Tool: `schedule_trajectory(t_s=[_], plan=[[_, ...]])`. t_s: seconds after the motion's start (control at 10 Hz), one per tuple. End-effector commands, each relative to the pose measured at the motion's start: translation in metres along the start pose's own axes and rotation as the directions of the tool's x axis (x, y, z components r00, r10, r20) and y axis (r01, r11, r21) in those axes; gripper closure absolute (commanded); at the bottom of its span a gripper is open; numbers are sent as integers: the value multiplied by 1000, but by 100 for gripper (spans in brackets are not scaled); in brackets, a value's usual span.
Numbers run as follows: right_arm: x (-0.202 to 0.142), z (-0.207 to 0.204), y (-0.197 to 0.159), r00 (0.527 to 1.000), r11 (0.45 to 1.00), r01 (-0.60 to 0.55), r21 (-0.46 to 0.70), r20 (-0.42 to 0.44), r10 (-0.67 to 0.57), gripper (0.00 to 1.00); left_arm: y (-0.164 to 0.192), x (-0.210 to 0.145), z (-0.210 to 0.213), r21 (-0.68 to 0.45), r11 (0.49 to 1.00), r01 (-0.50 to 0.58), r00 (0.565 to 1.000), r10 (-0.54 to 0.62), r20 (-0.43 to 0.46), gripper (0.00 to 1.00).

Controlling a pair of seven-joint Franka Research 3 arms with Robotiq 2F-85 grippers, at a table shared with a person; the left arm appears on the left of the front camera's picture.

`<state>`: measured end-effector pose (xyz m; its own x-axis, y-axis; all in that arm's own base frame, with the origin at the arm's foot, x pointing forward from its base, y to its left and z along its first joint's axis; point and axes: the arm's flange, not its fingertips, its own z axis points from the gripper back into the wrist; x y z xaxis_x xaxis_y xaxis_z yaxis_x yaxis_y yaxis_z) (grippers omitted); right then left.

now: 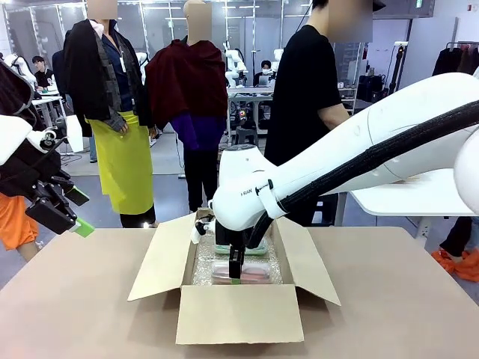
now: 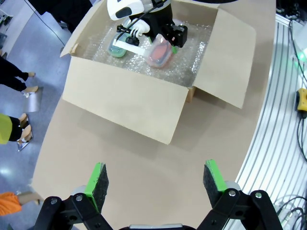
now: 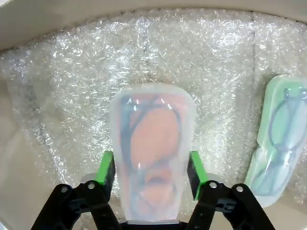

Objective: Pack the glasses set securely to prepare it for shipping.
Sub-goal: Put the Glasses case from the right side of the table into the Package Box.

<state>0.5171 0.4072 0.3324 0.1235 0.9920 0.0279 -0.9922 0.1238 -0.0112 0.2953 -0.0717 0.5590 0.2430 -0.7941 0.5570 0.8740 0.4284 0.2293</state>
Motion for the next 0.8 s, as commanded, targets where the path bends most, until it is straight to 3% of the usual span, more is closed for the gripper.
schedule_trajectory(t_s=[0.0,0.1,0.4,0.7], plan=[[0,4,6,1000,999,11,-34,-22,-12,5,1,-1,1,-2,1000,8,1000,-8,10,0],[0,5,6,1000,999,9,-38,-27,-10,0,1,-1,1,-2,1000,8,1000,-8,10,0],[-3,13,9,1000,998,2,-67,-31,-4,0,1,-1,1,-2,1000,8,1000,-8,10,0],[0,5,0,1000,1000,-11,-16,-5,11,0,1,-1,1,-2,1000,8,1000,-8,10,0]])
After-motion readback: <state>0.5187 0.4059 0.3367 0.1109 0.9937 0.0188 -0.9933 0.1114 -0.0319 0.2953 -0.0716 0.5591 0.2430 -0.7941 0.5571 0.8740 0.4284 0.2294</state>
